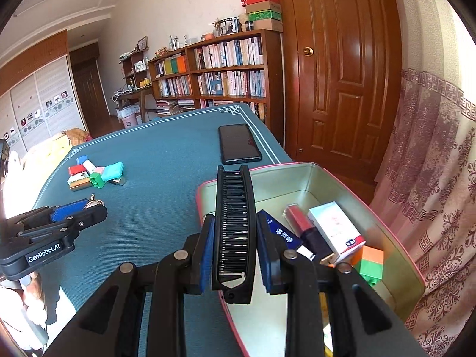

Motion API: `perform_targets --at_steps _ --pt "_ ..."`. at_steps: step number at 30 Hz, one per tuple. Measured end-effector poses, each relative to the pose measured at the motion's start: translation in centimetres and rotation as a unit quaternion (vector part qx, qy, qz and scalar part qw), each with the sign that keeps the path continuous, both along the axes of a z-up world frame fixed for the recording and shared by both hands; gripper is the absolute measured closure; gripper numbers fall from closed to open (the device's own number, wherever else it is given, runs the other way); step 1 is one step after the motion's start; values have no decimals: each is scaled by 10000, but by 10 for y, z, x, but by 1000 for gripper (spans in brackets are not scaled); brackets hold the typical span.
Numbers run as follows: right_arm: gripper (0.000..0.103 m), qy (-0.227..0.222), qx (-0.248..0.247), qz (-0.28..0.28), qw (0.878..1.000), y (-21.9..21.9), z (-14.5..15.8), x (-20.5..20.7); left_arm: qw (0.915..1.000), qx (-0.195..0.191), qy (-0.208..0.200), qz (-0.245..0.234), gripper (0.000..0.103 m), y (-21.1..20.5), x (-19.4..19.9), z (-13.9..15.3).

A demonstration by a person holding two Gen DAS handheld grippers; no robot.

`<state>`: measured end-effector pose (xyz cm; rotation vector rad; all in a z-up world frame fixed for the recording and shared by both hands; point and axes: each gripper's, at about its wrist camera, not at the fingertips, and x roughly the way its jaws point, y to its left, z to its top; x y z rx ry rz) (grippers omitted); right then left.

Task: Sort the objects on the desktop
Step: 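Carry the ring and comb over the tin and open both tools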

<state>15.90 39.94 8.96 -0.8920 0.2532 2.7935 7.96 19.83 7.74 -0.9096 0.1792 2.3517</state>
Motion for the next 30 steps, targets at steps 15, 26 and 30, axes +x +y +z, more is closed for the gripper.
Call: perform_targets --at_steps 15,26,30 --pt "73 -24 -148 -532 9985 52 -4 25 9968 57 -5 -798 63 75 21 16" --pt "73 -162 -201 -631 9977 64 -14 24 9935 187 -117 -1120 63 106 26 15" --pt "73 -127 -206 -743 9969 69 -12 26 9923 247 -95 -1209 63 116 27 18"
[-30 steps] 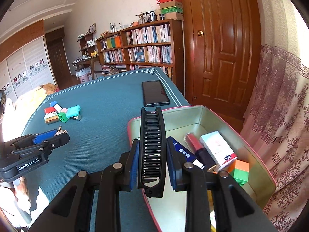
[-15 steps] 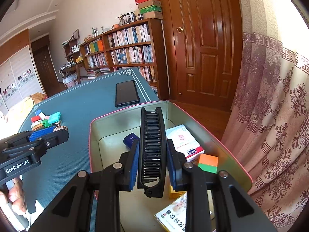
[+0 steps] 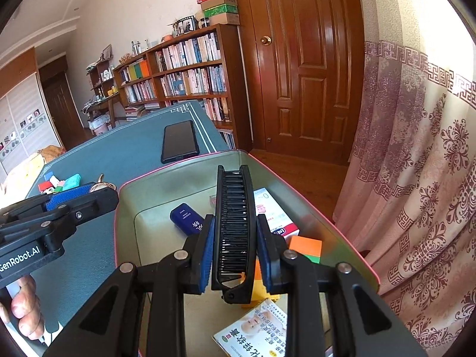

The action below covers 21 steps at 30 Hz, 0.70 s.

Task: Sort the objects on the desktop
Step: 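Carry the ring and comb over the tin and open both tools, then move both tools back from the tin over the remaining table objects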

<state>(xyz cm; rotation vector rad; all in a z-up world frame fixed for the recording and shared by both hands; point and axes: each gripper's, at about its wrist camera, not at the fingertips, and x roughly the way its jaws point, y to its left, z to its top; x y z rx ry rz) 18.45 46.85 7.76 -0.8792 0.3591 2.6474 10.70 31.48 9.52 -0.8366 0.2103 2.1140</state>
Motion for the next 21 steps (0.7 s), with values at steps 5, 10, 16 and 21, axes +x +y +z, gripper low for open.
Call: perform_targets --at_steps 5,10,16,21 --pt "73 -19 -71 -136 9999 7 -2 0 9997 67 -187 -144 63 14 -2 -1" --pt "48 -99 -187 -240 9995 13 -6 -1 9994 239 -164 -172 27 12 0 -2" --pt "26 18 -15 -294 9996 10 -2 0 9998 152 -59 118 27 -2 -9 -6" --pt "23 -17 -108 -251 9996 9 -6 -2 9990 75 -141 412 27 -20 -24 -15"
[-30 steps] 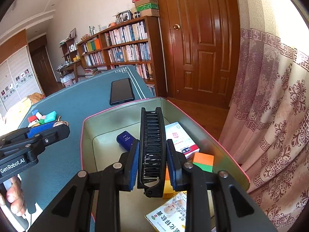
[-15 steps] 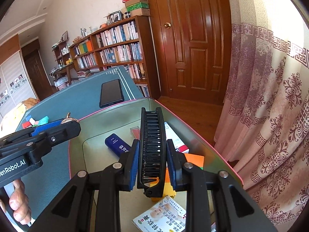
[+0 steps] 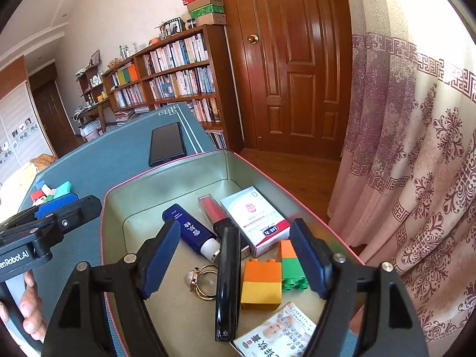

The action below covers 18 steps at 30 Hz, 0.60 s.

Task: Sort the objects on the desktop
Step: 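Move both tools back from the tin over the remaining table objects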

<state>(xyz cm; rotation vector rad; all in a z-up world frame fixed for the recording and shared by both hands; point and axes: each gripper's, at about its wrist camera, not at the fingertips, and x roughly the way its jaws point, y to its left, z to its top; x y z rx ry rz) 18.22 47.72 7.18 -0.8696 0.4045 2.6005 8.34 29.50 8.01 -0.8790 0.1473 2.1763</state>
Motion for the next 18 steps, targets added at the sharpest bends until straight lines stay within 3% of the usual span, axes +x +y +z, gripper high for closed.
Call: perform_targets --at_steps 4,7,13,18 --pt "20 -11 -73 15 10000 -1 -1 -1 9996 -31 -52 274 26 -17 -11 -5" --pt "20 -35 -67 44 10000 -4 0 -3 9984 -118 -56 548 18 -27 -18 -6" --pt "18 24 -143 100 9998 -12 3 -2 9951 -418 112 891 18 -44 -27 -9" --pt "14 44 -124 315 9994 -25 7 -6 9951 -347 136 919 18 -61 -29 -9"
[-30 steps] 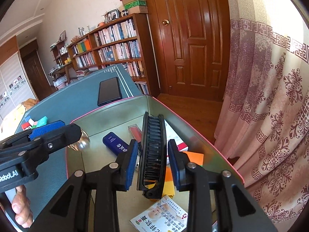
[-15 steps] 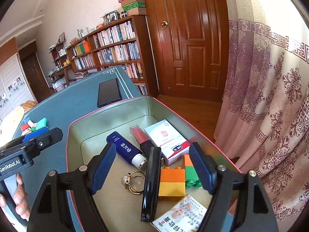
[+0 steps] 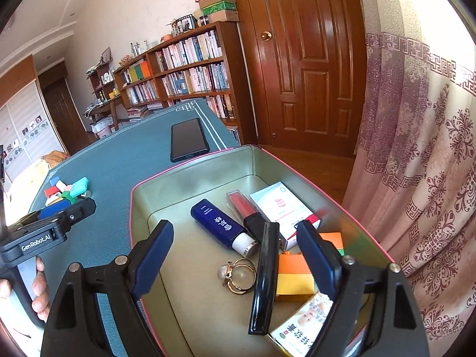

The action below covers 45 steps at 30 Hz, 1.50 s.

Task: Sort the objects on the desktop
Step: 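Move both tools back from the tin over the remaining table objects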

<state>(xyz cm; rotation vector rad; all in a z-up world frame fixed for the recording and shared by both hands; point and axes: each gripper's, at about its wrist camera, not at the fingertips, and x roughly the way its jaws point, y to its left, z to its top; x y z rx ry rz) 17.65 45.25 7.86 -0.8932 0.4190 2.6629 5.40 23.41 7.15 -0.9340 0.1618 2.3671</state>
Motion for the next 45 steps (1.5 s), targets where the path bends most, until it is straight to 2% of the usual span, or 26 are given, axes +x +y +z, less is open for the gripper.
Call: perform_targets --at_steps 2,4,8,13,22,27,36,45 --pt "9 64 105 78 9999 -8 3 0 10000 68 -56 27 18 -7 -3 0" --pt "0 171 239 168 9994 -18 8 -1 9998 144 -118 77 18 -15 -5 -1" --pt "0 203 562 498 9970 -42 15 -7 9992 189 -239 253 18 -29 -13 -4" --pt "0 231 708 875 9934 -69 18 -19 9981 225 -314 486 18 -49 -19 -9" --pt "0 103 365 1519 9877 -108 9 -49 9942 324 -451 922 18 -92 -31 -15" --pt "0 32 340 1780 9834 -131 5 -67 9907 370 -475 1223 18 -120 -38 -17" --pt "0 -136 169 1868 9822 -152 -8 -95 9837 360 -431 1710 18 -164 -52 -20" --pt "0 -252 218 1908 9811 -164 -13 -110 9803 197 -413 1921 18 -180 -62 -29"
